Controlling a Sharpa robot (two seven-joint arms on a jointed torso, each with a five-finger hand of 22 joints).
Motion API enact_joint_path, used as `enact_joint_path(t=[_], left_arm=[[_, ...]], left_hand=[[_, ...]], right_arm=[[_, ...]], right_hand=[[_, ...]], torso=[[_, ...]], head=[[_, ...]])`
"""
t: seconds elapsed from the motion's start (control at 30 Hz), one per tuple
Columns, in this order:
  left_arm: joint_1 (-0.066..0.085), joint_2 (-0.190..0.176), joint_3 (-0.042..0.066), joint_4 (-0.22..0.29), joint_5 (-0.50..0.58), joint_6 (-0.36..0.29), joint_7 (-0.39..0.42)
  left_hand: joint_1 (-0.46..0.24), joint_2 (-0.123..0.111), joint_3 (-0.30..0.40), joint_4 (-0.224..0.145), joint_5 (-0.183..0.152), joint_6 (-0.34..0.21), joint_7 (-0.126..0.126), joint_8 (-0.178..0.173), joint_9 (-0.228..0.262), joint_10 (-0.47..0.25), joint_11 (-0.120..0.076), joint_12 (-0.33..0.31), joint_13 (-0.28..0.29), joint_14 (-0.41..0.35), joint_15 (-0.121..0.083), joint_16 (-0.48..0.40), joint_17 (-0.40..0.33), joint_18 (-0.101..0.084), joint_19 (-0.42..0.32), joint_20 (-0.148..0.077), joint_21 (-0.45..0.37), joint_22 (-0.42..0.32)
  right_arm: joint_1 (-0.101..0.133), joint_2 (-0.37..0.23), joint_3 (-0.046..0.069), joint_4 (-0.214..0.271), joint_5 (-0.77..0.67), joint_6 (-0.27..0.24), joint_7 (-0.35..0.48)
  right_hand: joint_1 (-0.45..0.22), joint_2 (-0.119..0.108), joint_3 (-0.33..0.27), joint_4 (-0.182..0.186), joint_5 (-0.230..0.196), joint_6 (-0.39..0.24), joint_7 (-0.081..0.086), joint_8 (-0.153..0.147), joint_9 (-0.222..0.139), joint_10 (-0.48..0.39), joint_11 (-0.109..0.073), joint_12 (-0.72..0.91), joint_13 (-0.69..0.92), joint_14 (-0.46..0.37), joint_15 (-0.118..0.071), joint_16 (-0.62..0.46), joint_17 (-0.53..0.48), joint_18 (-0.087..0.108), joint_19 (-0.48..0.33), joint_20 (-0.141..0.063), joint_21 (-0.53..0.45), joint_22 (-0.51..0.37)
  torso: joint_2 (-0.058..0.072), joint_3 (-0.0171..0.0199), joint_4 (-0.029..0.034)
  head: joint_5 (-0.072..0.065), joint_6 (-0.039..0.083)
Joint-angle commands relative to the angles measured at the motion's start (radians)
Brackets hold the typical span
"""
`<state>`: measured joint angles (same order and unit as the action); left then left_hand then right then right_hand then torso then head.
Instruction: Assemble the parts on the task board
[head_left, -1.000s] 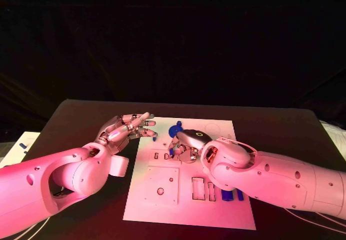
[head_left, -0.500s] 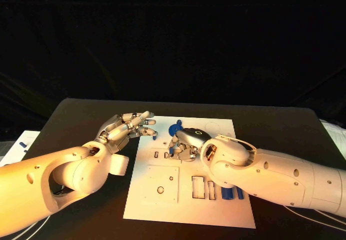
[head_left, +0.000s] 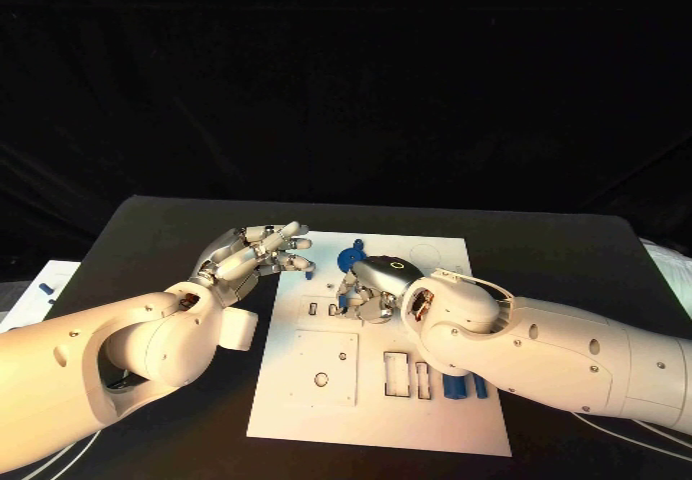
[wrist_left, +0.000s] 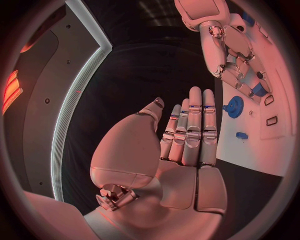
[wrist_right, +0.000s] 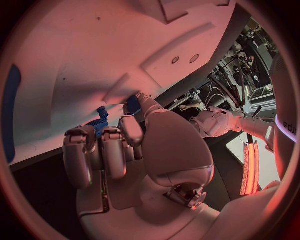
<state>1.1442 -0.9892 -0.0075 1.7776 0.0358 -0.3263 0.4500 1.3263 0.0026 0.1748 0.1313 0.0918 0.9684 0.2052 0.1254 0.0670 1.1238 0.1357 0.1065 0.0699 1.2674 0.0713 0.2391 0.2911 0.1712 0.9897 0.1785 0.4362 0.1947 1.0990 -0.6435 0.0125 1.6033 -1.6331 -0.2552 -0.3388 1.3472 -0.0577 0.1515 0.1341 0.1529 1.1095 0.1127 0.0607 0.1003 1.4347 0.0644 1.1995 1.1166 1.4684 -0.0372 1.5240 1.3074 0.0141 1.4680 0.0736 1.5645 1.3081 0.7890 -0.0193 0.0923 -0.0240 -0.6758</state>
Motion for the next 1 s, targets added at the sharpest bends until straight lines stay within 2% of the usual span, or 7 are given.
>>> enact_joint_path(t=[0.03,0.7,0.8,1.0], left_arm=[[0.0,0.001,0.0,0.001,0.002,0.021,0.005],[0.0,0.001,0.0,0.0,0.002,0.021,0.005],[0.0,0.001,0.0,0.0,0.002,0.022,0.005],[0.0,0.001,0.0,-0.001,0.002,0.023,0.004]], left_hand=[[0.007,0.0,0.002,-0.005,-0.001,0.007,0.0,-0.004,-0.001,0.008,0.002,-0.004,-0.001,0.008,0.0,-0.003,0.001,0.011,0.007,0.003,0.001,-0.001],[0.007,0.0,0.002,-0.005,-0.001,0.007,0.0,-0.004,-0.001,0.008,0.002,-0.004,-0.001,0.008,0.0,-0.003,0.001,0.011,0.007,0.003,0.001,-0.001],[0.007,0.0,0.002,-0.005,-0.001,0.007,0.0,-0.004,-0.001,0.008,0.002,-0.004,-0.001,0.008,0.0,-0.003,0.001,0.011,0.007,0.003,0.001,-0.001],[0.007,0.0,0.002,-0.005,-0.001,0.007,0.0,-0.004,-0.001,0.008,0.002,-0.004,-0.001,0.008,0.0,-0.003,0.001,0.011,0.007,0.003,0.001,-0.001]], right_arm=[[-0.016,-0.004,-0.013,-0.003,-0.013,0.092,-0.036],[-0.018,-0.006,-0.013,0.007,-0.03,0.064,-0.045],[-0.018,-0.007,-0.013,0.009,-0.036,0.036,-0.041],[-0.019,-0.007,-0.013,0.012,-0.041,-0.059,-0.023]], right_hand=[[-0.004,-0.013,-0.008,0.001,0.006,-0.004,0.008,0.004,0.001,0.06,-0.028,0.182,0.355,0.085,0.006,-0.005,0.189,-0.01,0.09,0.008,-0.001,0.248],[-0.032,-0.044,-0.042,0.019,0.007,-0.046,0.019,0.003,-0.005,0.031,-0.017,0.12,0.322,0.08,0.015,-0.019,0.172,-0.005,0.076,0.016,-0.01,0.231],[-0.039,-0.049,-0.051,0.025,0.006,-0.054,0.02,0.002,-0.006,0.027,-0.016,0.112,0.317,0.079,0.016,-0.022,0.168,-0.004,0.072,0.017,-0.013,0.227],[-0.052,-0.059,-0.079,0.045,0.004,-0.09,0.028,0.001,-0.012,0.017,-0.009,0.091,0.305,0.075,0.021,-0.033,0.155,-0.001,0.063,0.022,-0.019,0.216]], torso=[[0.0,0.0,-0.0008],[0.0,0.0003,-0.0012],[0.001,0.0003,-0.0007],[0.0,0.0003,-0.0003]], head=[[0.0,-0.001],[-0.002,-0.003],[-0.003,-0.003],[-0.004,-0.002]])
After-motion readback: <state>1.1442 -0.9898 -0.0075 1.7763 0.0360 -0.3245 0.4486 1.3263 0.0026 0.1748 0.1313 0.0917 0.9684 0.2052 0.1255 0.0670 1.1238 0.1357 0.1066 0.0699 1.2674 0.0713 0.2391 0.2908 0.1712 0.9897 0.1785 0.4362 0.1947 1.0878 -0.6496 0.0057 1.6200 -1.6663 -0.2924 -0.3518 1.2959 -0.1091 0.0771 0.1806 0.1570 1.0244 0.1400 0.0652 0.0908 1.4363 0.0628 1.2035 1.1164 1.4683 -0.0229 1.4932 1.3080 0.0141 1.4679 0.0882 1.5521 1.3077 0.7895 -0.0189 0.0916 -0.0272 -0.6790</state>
